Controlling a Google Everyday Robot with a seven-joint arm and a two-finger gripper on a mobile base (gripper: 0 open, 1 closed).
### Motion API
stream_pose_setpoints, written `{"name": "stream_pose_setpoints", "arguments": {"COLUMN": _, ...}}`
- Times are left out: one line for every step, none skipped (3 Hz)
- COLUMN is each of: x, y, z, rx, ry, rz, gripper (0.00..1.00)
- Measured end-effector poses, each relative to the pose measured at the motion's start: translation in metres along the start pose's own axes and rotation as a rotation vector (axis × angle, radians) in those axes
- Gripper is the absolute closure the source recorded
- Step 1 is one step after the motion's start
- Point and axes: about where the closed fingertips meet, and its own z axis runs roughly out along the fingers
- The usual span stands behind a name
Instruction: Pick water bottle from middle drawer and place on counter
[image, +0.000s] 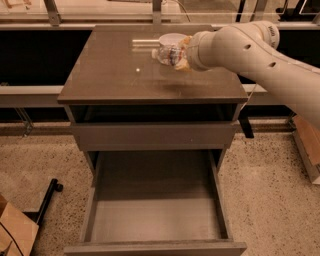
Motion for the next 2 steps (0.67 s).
{"name": "stream_pose_setpoints", "arguments": {"x": -0.0018, "y": 0.0041, "z": 0.0183, "rx": -0.006, "ry": -0.016, "rz": 0.038, "gripper": 0.63}}
{"name": "stream_pose_setpoints", "arguments": {"x": -0.0021, "y": 0.0098, "z": 0.0268, "rx": -0.045, "ry": -0.034, "rz": 0.071, "gripper": 0.38}}
